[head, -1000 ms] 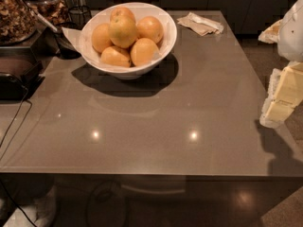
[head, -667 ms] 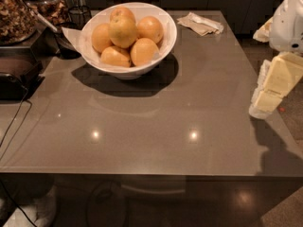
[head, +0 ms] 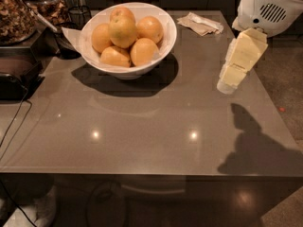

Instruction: Pick orange from white bowl

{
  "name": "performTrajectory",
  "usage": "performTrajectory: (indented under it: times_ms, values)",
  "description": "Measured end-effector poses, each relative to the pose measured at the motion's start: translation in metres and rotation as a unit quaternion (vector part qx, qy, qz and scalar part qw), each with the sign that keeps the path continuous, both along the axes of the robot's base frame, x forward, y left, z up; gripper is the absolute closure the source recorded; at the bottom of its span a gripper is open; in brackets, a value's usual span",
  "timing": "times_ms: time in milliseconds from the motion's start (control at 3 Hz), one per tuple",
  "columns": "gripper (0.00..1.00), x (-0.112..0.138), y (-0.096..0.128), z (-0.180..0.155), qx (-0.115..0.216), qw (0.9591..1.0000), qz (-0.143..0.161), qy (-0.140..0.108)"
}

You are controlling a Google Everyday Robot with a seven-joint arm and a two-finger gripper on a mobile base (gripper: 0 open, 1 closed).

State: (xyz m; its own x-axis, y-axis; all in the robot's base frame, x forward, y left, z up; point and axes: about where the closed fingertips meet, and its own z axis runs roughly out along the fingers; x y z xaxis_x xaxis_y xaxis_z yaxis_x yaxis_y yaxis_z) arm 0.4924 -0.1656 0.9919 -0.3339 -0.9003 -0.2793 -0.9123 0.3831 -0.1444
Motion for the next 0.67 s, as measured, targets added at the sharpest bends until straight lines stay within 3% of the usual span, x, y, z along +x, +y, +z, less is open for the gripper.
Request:
performTrajectory:
  times_ms: [333, 667]
  values:
    - [0.00, 0.051, 0.051, 0.014, 0.031, 0.9993, -0.022, 0.000]
    - [0.00, 0.059, 0.062, 0.021, 0.040, 0.9989, -0.018, -0.014]
